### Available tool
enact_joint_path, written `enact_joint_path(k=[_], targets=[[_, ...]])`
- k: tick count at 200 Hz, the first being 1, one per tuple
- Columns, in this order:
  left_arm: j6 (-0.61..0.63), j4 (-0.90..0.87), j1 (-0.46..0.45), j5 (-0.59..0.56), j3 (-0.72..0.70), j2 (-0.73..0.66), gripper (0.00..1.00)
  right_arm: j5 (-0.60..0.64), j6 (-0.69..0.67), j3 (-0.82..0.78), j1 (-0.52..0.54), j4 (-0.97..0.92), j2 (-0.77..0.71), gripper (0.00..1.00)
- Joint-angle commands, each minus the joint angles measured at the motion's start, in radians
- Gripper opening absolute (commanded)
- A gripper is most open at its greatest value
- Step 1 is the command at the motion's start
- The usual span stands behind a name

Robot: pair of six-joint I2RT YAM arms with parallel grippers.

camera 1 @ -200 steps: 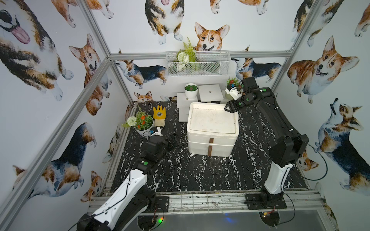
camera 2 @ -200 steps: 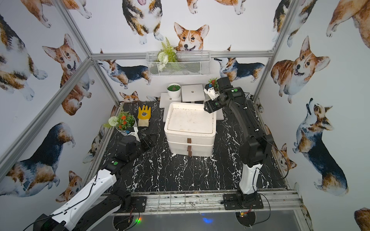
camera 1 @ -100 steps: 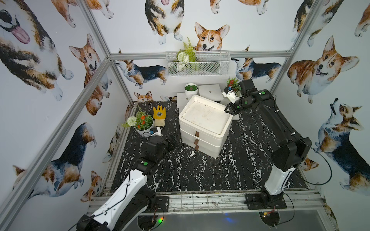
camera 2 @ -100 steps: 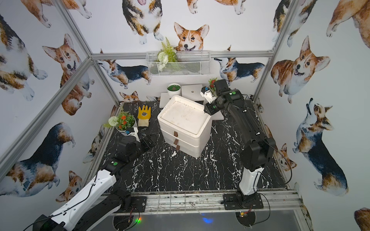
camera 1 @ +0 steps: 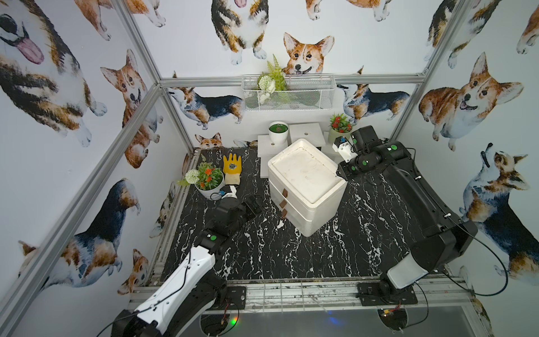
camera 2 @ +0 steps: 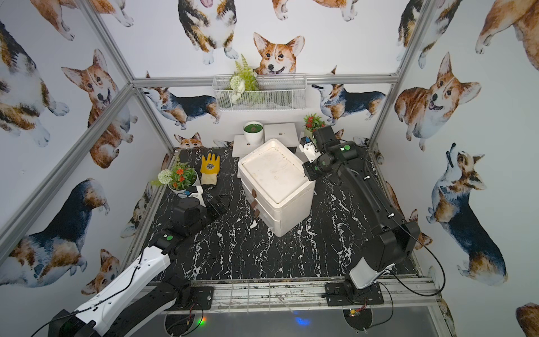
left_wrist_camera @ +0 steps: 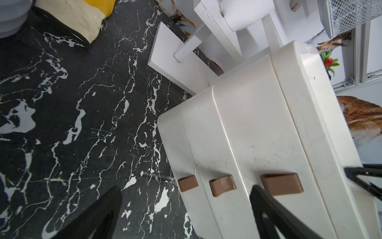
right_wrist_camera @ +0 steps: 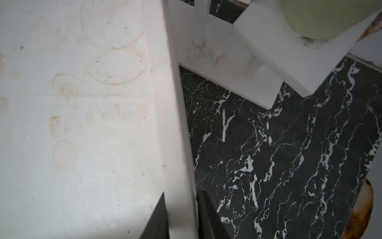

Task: Take the microphone out of the drawer
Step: Adjust the storage box at the center of the board.

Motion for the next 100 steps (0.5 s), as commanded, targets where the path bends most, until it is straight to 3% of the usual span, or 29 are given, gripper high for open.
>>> enact_joint_path(k=[1, 50, 100], targets=[[-0.072, 0.075, -0.008, 0.053, 0.010, 0.016, 1.00, 0.170, 0.124, -0.013, -0.004, -0.012, -0.045, 0.13], [-0.164, 0.242, -0.071, 0.120, 0.001, 0.088, 1.00, 0.348, 0.209, -0.083, -0.033, -0.040, -0.135, 0.12], [-0.292, 0.545, -0.146, 0.195, 0.000, 0.278, 0.97, 0.279, 0.198, -0.144, -0.140, -0.020, -0.215, 0.13]])
